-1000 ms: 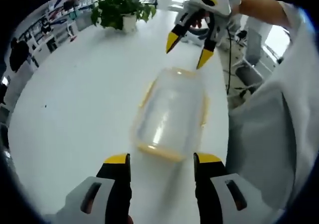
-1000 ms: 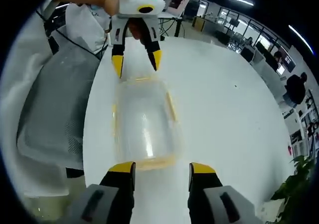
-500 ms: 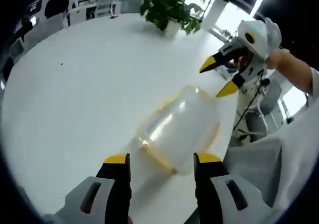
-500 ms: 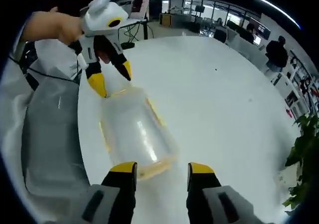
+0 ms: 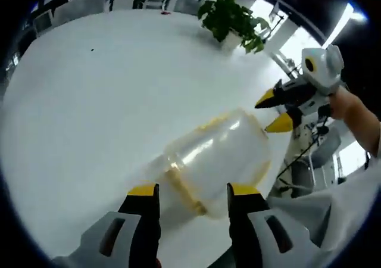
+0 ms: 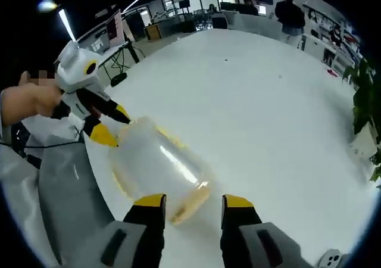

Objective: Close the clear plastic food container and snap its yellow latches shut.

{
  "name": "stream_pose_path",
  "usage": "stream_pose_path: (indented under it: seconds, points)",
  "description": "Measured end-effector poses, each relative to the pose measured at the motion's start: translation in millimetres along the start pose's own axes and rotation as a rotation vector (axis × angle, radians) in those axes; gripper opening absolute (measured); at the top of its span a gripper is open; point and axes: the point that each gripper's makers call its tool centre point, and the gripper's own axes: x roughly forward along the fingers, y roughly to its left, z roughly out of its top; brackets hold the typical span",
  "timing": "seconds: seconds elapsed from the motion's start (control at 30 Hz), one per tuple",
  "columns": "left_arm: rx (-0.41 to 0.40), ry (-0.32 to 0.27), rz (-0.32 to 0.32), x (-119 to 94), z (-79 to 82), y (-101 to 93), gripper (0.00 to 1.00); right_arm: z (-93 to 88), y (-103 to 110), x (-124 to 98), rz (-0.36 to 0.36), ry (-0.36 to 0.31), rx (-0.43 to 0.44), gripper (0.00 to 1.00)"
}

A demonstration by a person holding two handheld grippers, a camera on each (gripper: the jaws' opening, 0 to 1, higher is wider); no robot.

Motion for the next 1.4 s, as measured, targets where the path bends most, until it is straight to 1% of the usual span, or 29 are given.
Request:
stream_pose_path:
  seconds: [0.03, 0.07, 0.17, 0.27, 0.33, 0.4, 0.53, 0.6, 0.67, 0.8, 0.83, 0.93, 1.03, 1.13, 1.2, 1.3, 1.4]
  points:
    - [0.001, -0.004, 0.009, 0, 0.8, 1.2, 0.4, -0.2, 0, 0, -0.003, -0.001, -0.002, 0.32]
    - [-0.004, -0.016, 0.014, 1, 3.3, 1.8, 0.38, 0.2, -2, 1, -0.02, -0.005, -0.011, 0.32]
    - [-0.021, -0.017, 0.026, 3, 4.2, 3.6, 0.39, -1.3, 1, 4, -0.011, -0.007, 0.027, 0.34]
    - [-0.03, -0.015, 0.024, 3, 3.3, 3.2, 0.4, -4.4, 3, 7, 0.0, 0.005, 0.045, 0.35]
    - [-0.035, -0.014, 0.021, 4, 2.4, 2.7, 0.4, -3.5, 4, 8, 0.002, -0.002, 0.06, 0.34]
    - [-0.051, -0.012, 0.016, 5, 0.5, 1.7, 0.41, -3.9, 5, 9, 0.007, -0.003, 0.095, 0.34]
    - [-0.049, -0.015, 0.015, 7, -1.6, 1.7, 0.42, -3.4, 7, 11, 0.005, -0.004, 0.108, 0.32]
    - [-0.068, -0.018, 0.005, 9, -1.4, 1.6, 0.42, -4.4, 6, 13, -0.001, 0.003, 0.115, 0.33]
    - [-0.067, -0.019, 0.003, 9, -1.4, 0.1, 0.42, -5.1, 6, 13, -0.001, 0.005, 0.123, 0.33]
    - [-0.074, -0.022, -0.009, 11, -1.2, -2.1, 0.41, -5.0, 10, 17, 0.032, -0.007, 0.161, 0.3]
    - [-0.073, -0.024, -0.02, 12, -0.6, -3.5, 0.4, -5.2, 11, 17, 0.036, -0.008, 0.165, 0.31]
    - [-0.074, -0.028, -0.02, 13, -0.2, -3.8, 0.4, -5.0, 11, 18, 0.045, -0.007, 0.161, 0.32]
    - [-0.08, -0.029, -0.024, 13, -0.1, -4.4, 0.4, -5.5, 11, 18, 0.055, -0.007, 0.193, 0.32]
    - [-0.092, -0.028, -0.028, 13, -0.2, -5.1, 0.4, -5.2, 12, 19, 0.052, -0.008, 0.206, 0.32]
    - [-0.102, -0.026, -0.031, 14, 0.1, -5.0, 0.39, -5.0, 12, 19, 0.049, -0.007, 0.204, 0.32]
    - [-0.093, -0.019, -0.038, 15, -0.1, -5.6, 0.38, -4.9, 13, 20, 0.052, 0.003, 0.192, 0.31]
    - [-0.122, -0.016, -0.04, 18, 0.9, -5.0, 0.37, -4.1, 13, 22, 0.054, 0.017, 0.197, 0.3]
